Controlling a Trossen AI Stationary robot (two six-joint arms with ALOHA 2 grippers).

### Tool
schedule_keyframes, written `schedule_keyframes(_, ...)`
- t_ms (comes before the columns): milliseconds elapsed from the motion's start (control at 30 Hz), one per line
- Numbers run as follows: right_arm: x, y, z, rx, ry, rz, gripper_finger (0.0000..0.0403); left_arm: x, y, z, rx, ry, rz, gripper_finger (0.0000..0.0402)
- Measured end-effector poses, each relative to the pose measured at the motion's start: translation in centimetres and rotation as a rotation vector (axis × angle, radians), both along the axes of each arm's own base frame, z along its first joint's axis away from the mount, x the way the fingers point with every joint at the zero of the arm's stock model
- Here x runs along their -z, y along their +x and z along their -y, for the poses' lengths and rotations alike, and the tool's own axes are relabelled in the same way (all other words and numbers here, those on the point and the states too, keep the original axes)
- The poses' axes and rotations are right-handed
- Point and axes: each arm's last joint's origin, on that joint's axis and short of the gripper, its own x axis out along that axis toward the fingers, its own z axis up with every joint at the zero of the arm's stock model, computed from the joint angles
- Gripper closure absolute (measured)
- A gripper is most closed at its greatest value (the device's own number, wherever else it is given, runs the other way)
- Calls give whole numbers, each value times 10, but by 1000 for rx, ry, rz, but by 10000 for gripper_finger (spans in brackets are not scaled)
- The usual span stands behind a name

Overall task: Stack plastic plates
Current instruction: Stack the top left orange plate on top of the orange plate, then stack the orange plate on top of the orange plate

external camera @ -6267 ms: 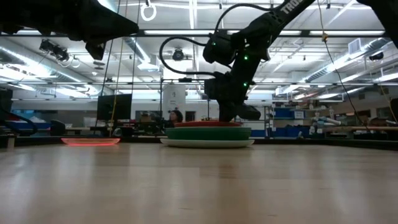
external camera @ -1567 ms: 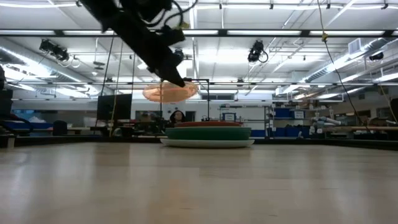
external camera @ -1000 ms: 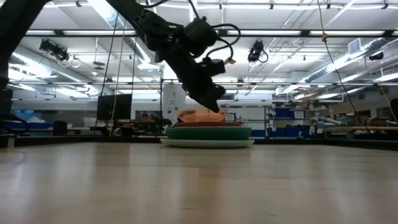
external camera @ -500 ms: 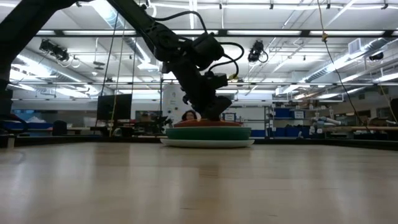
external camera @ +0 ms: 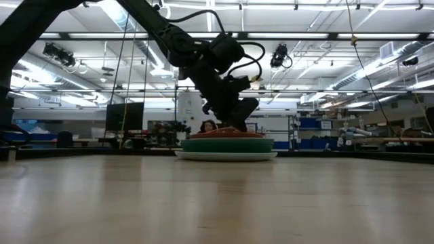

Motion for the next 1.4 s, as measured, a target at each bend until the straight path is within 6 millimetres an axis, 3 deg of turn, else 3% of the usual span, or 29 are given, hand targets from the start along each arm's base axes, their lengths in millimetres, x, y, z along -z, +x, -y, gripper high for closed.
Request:
schedule_keyframes(400, 0, 0, 0, 0, 0, -1, 273, -1, 1, 0, 4, 2, 9, 387)
schedule_keyframes(700, 0, 0, 0, -1, 0, -1, 273, -4, -2, 0, -14, 13, -6, 313)
schedule_keyframes(933, 0, 0, 0, 3, 5, -4, 273, -35, -17, 11, 33, 28, -86, 274)
schedule_keyframes(1033, 1, 0, 0, 3, -1, -8, 273, -62, -34, 29, 79, 25, -162, 272)
schedule_keyframes(1133, 2, -1, 1, -6, -16, -24, 273, -89, -59, 59, 102, -58, -220, 271)
schedule_keyframes(1267, 2, -1, 1, -43, -40, -39, 273, -117, -96, 115, 62, -291, -240, 271)
schedule_keyframes(1400, 2, 3, 3, -76, -64, -49, 273, -126, -128, 184, 33, -431, -300, 271)
